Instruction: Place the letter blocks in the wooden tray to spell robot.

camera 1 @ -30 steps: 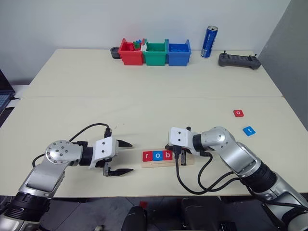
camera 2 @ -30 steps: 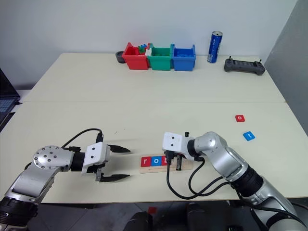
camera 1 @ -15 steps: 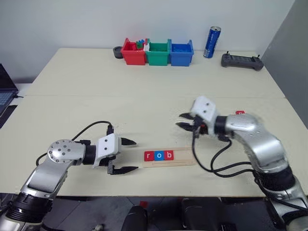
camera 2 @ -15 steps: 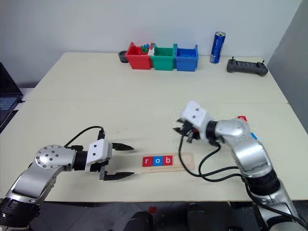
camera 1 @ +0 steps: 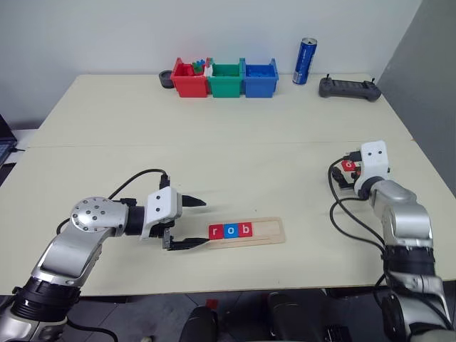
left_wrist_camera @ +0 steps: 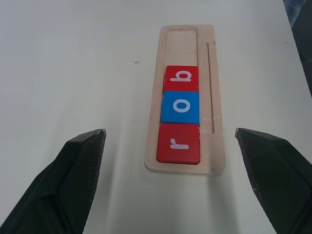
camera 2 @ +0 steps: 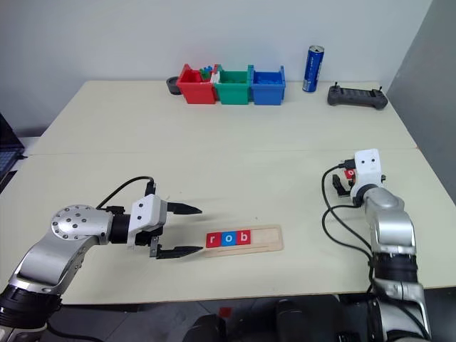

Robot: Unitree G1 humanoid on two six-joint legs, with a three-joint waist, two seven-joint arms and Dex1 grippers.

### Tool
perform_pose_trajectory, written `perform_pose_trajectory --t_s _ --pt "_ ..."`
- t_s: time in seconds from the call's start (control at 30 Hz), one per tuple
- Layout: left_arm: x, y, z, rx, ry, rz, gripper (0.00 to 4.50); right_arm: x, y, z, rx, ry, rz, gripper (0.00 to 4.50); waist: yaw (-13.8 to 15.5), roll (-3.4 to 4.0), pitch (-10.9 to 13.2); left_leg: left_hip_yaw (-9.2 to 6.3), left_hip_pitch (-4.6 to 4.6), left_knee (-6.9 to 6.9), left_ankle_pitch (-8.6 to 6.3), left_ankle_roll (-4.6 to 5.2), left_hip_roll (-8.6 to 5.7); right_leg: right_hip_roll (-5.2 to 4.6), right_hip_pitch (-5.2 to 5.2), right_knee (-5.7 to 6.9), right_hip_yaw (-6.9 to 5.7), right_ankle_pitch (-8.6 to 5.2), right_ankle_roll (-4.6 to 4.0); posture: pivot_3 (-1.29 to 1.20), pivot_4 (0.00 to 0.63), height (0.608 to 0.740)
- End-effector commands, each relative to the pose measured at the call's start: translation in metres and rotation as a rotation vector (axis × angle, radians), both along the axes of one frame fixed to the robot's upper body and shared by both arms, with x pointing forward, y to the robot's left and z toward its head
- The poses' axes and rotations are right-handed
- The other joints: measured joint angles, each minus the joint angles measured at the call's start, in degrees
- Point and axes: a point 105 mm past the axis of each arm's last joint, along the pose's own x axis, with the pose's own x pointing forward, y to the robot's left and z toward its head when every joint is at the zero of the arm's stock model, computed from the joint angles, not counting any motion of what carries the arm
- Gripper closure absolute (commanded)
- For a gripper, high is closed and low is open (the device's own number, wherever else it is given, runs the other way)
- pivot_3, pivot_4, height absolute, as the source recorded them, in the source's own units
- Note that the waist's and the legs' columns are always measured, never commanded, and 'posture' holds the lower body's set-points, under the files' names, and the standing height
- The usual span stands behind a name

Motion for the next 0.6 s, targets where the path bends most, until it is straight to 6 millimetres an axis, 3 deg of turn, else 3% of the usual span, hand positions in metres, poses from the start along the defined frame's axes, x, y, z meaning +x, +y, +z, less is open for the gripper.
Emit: perform_pose_trajectory --t_s 0.03,0.23,0.27,0.33,0.57,0.6 --pt "0.001 -0.001 0.005 0.001 -0.026 -0.020 0.00 0.015 -0.018 0.009 -0.023 -0.047 -0.054 0.04 -0.1 0.00 0.0 -0.02 -0.01 -0.03 0.00 0.00 0.00 0.00 0.00 -0.01 -0.02 0.00 0.00 0.00 0.150 0.740" --pt "0.000 0.001 0.004 0.009 -0.029 -0.020 0.00 0.028 -0.028 -0.017 0.080 0.095 -0.062 0.04 -0.2 0.00 0.0 -0.02 -0.03 -0.05 -0.01 0.01 -0.01 -0.02 -0.01 -0.03 -0.03 0.01 -0.01 0.00 0.150 0.740" --pt "-0.001 0.001 0.003 0.009 -0.030 -0.019 0.00 0.028 -0.029 -0.018 0.094 0.108 -0.066 0.21 -0.2 0.00 0.0 -0.04 -0.03 -0.04 -0.01 0.01 -0.01 -0.02 0.01 -0.03 -0.04 0.01 -0.01 0.00 0.150 0.740" --pt "-0.002 0.001 0.003 0.010 -0.030 -0.016 0.00 0.027 -0.031 -0.021 0.102 0.123 -0.071 0.58 -0.2 0.00 0.0 -0.04 -0.01 -0.03 -0.01 0.01 -0.01 -0.02 0.03 -0.02 -0.04 0.01 -0.01 0.00 0.150 0.740" --pt "-0.003 0.003 0.001 0.015 -0.026 -0.008 0.00 0.020 -0.020 -0.020 0.099 0.108 -0.035 3.06 0.2 -0.03 0.0 -0.10 -0.02 0.00 -0.01 0.01 -0.04 -0.03 0.07 -0.01 -0.07 0.01 0.01 0.00 0.150 0.740" --pt "-0.003 0.003 0.001 0.016 -0.026 -0.008 0.00 0.019 -0.017 -0.017 0.092 0.096 -0.024 3.08 0.2 -0.03 0.0 -0.12 -0.03 0.00 -0.01 0.01 -0.04 -0.03 0.07 -0.02 -0.09 0.01 0.01 0.00 0.150 0.740"
